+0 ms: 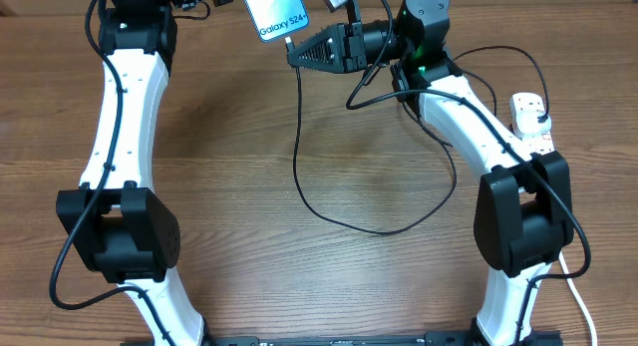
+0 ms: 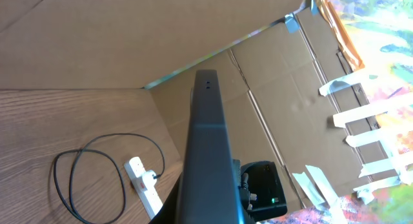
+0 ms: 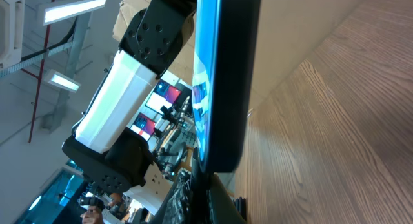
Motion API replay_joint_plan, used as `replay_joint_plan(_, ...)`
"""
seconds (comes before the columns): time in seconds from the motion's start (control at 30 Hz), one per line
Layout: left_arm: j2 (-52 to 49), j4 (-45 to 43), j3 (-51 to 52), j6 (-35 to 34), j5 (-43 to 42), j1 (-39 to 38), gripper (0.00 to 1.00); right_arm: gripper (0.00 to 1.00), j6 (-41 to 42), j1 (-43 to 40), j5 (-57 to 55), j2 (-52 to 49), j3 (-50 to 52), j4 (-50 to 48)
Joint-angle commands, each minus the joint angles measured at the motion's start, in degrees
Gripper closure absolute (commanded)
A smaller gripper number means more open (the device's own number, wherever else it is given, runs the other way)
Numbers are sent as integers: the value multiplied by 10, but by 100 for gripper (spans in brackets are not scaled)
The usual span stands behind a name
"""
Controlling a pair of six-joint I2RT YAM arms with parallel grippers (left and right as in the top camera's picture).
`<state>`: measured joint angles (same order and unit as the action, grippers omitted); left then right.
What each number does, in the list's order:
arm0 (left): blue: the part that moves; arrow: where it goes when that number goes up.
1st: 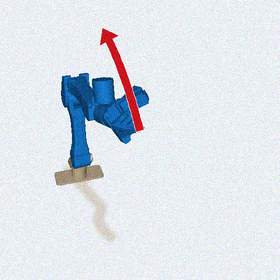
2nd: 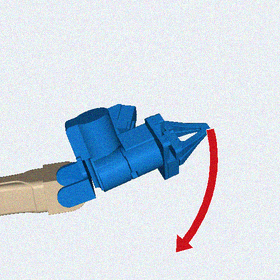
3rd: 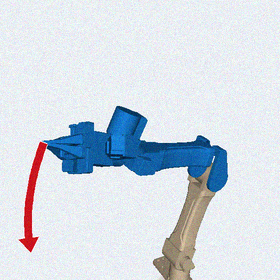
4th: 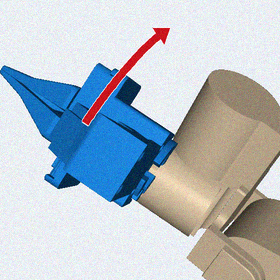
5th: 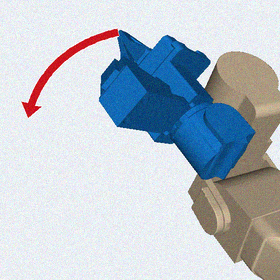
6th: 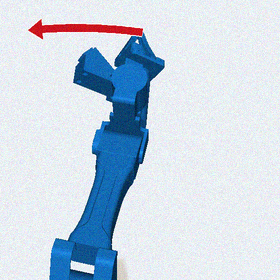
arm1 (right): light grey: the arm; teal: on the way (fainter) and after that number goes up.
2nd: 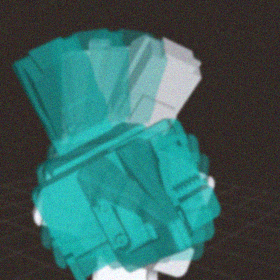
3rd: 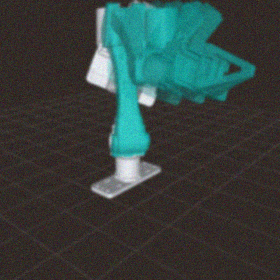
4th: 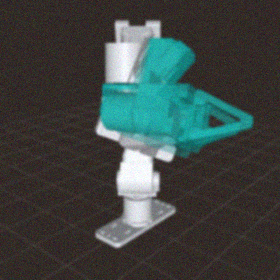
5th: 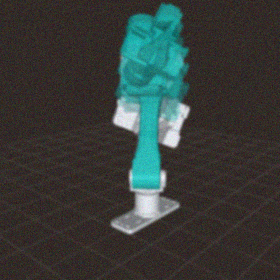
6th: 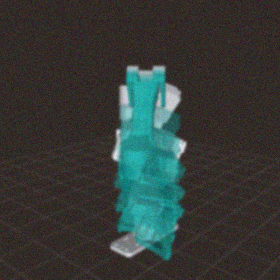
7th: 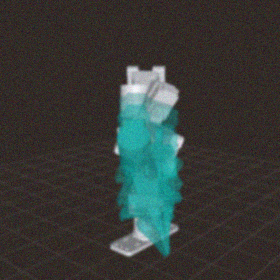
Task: Plug charger to phone and switch on socket
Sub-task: 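Keep the phone and plug held together, pressing the plug upward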
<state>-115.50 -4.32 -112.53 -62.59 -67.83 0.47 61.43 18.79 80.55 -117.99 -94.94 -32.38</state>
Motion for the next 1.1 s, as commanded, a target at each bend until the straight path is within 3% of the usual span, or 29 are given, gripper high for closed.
replay_joint_plan(0.0,9,-4,-10,13,-12,-2,96,96,-2,0,1,24,-10,-3)
replay_joint_plan(1.07,9,0,-10,8,-22,-12,96,96,-3,-2,-1,24,-10,-3)
